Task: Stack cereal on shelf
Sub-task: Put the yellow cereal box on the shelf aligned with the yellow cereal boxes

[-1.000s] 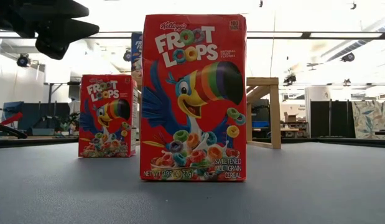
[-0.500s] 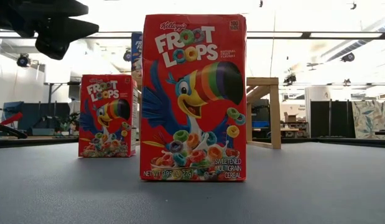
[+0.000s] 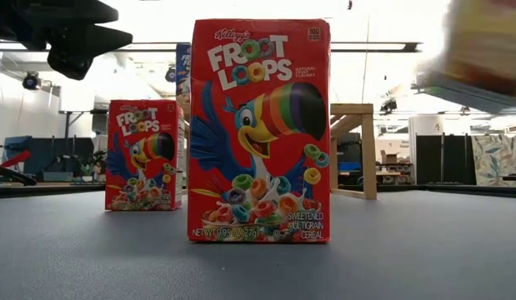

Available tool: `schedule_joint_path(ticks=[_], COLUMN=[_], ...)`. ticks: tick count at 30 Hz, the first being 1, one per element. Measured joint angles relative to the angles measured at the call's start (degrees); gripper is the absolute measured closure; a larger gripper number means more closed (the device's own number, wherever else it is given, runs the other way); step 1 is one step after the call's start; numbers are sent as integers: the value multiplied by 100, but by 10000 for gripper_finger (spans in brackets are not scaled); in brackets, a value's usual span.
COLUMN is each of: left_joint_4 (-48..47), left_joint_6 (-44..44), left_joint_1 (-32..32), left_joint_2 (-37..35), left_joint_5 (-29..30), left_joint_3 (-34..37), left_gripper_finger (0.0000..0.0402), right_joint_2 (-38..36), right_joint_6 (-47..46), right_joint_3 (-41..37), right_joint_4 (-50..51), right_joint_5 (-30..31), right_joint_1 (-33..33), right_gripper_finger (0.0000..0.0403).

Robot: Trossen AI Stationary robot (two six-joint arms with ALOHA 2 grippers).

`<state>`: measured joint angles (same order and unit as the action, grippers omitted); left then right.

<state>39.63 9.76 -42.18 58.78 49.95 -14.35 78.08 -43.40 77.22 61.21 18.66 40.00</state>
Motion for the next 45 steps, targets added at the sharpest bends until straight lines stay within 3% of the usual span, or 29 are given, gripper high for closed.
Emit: schedule_joint_path(ticks=[4,7,16,22,29,41,45], left_joint_4=[-12,-34,-4,14,466,539,535], left_joint_6=[0,-1,33,-194,-794,-935,-1035], left_joint_1=[1,1,1,0,1,1,27], left_joint_2=[0,0,74,55,-98,64,200], left_joint_5=[0,0,-17,16,199,203,209], left_joint_3=[0,0,0,0,-1,-326,-352], left_gripper_finger=[218,218,218,218,218,218,218], right_joint_2=[-138,-177,38,335,976,2355,2670], right_joint_6=[1227,2306,4733,5194,5533,5988,6117], right_joint_3=[293,486,1535,1945,2503,4722,5380], right_joint_4=[-153,-517,-1095,-1086,-806,1010,1302], right_joint_5=[525,550,-358,-1183,-1311,-1331,-1760], right_joint_1=[-692,-1357,-3449,-4257,-4545,-5208,-5391], right_gripper_finger=[271,270,271,269,266,255,255])
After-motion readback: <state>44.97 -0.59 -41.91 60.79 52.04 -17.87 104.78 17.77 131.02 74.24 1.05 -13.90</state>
